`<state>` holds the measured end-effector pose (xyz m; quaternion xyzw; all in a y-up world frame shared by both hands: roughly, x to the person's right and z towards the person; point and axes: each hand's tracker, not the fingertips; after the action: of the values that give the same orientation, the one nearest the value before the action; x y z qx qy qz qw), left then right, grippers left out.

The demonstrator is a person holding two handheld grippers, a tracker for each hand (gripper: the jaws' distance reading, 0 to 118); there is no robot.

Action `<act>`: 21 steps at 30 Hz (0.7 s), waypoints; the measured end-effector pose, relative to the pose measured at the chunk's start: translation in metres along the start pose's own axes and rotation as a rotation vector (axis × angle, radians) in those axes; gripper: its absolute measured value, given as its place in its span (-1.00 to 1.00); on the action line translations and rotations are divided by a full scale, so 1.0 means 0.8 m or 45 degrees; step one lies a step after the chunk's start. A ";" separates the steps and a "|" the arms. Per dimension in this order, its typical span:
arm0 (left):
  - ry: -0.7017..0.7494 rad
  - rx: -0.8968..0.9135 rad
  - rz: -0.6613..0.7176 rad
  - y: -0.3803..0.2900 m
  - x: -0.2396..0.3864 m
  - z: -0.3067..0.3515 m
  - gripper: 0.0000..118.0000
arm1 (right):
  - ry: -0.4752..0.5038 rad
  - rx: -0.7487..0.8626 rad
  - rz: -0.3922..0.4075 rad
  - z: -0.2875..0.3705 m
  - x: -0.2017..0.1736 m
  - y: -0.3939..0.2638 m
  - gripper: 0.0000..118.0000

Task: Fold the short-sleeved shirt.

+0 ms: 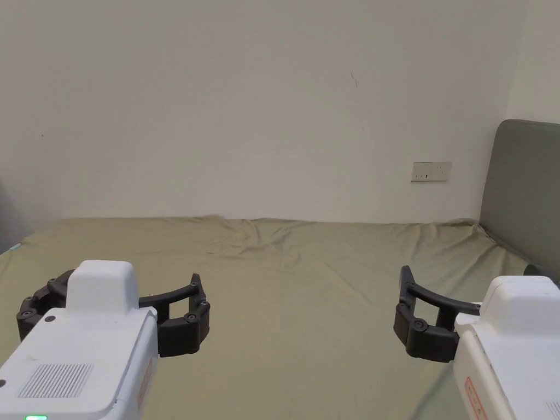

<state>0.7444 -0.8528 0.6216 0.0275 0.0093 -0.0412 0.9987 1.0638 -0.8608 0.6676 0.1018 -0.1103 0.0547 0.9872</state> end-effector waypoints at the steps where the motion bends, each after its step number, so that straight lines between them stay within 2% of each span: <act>1: -0.001 0.011 0.020 -0.001 -0.002 0.001 1.00 | 0.004 -0.007 0.000 0.000 0.000 0.000 1.00; 3: -0.049 0.023 0.049 -0.002 -0.005 0.001 1.00 | 0.010 -0.015 0.007 -0.001 0.000 -0.001 1.00; 6: -0.031 -0.029 -0.046 -0.003 0.003 0.001 1.00 | 0.013 -0.032 0.030 -0.003 -0.001 -0.002 1.00; 9: -0.068 -0.029 -0.014 -0.002 0.004 0.004 1.00 | 0.024 -0.046 0.040 -0.004 -0.003 -0.002 1.00; 10: -0.075 -0.034 0.011 0.001 0.004 0.006 0.93 | 0.020 -0.045 0.037 -0.003 -0.003 -0.003 1.00; 11: -0.071 -0.018 0.018 0.002 0.003 0.008 0.64 | 0.027 -0.038 0.012 -0.002 -0.003 -0.004 0.97; 12: -0.056 0.029 0.012 0.002 0.004 0.010 -0.08 | 0.033 -0.038 0.000 -0.001 -0.002 -0.003 0.64; 13: -0.030 0.058 -0.019 0.003 0.006 0.011 -0.74 | 0.043 -0.031 -0.012 0.001 -0.001 -0.003 0.15; 14: 0.009 0.061 -0.047 0.003 0.007 0.009 -0.99 | 0.039 -0.021 -0.020 0.001 0.000 -0.004 -0.49; 15: 0.037 0.063 -0.059 0.005 0.007 0.010 -1.00 | 0.023 -0.016 -0.032 0.001 0.000 -0.004 -0.96; 18: -0.044 -0.001 -0.035 0.008 0.000 0.013 -1.00 | 0.025 -0.070 -0.094 0.004 0.011 -0.002 -0.98; 21: -0.081 0.006 0.014 0.007 -0.004 0.016 -1.00 | -0.026 -0.075 -0.065 0.006 0.010 -0.003 -0.98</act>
<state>0.7417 -0.8478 0.6350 0.0284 -0.0225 -0.0367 0.9987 1.0711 -0.8638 0.6738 0.0759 -0.1194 0.0253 0.9896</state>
